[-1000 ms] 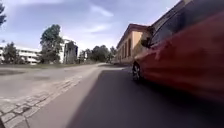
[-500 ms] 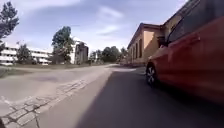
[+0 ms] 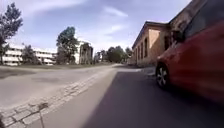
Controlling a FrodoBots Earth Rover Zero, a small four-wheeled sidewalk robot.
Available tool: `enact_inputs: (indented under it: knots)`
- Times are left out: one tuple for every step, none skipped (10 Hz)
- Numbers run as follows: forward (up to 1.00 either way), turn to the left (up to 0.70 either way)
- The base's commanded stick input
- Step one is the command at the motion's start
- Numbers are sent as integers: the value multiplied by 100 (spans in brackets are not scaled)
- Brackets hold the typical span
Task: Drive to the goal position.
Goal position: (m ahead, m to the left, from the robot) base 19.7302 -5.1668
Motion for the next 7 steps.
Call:
enact_inputs:
  knots:
    - [70,-12]
    - [70,-27]
    - [70,-35]
    - [70,-33]
    - [70,-22]
    - [70,-11]
    - [70,0]
